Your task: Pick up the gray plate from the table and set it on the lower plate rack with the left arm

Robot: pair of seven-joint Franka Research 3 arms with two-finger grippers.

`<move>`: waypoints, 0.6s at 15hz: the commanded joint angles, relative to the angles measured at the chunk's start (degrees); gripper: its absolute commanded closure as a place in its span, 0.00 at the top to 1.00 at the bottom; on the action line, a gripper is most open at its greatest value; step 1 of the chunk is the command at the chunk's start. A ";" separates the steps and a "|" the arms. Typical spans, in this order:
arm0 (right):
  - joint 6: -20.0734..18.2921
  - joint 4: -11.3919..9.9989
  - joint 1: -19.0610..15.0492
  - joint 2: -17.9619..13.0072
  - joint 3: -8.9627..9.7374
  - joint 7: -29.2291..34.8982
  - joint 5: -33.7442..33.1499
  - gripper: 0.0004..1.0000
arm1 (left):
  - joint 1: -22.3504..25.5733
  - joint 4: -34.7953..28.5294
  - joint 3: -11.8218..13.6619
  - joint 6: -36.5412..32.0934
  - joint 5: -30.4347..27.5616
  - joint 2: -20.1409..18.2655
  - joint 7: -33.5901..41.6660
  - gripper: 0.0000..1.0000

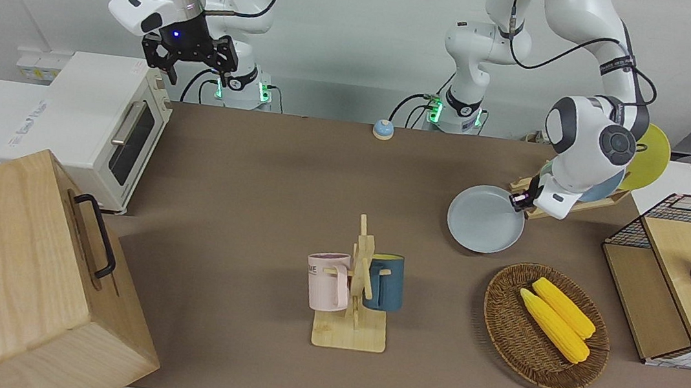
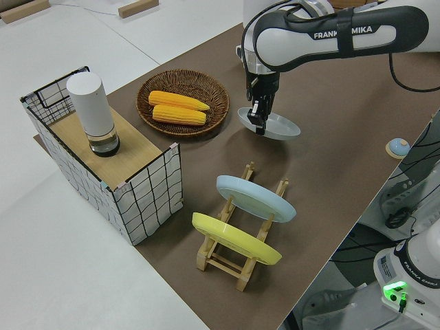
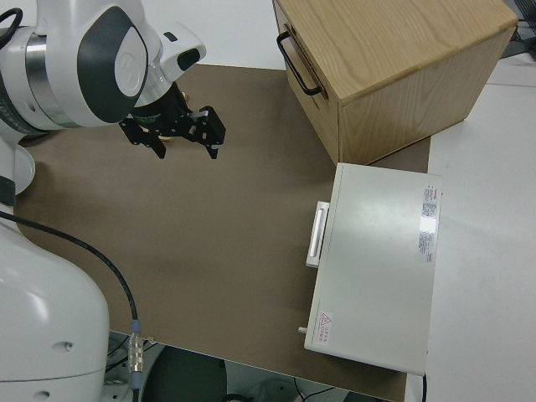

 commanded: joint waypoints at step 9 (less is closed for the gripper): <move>-0.87 0.35 -0.84 -0.27 0.38 -0.19 0.20 0.99 | -1.10 1.22 -9.87 -23.30 34.07 -3.08 -8.44 0.00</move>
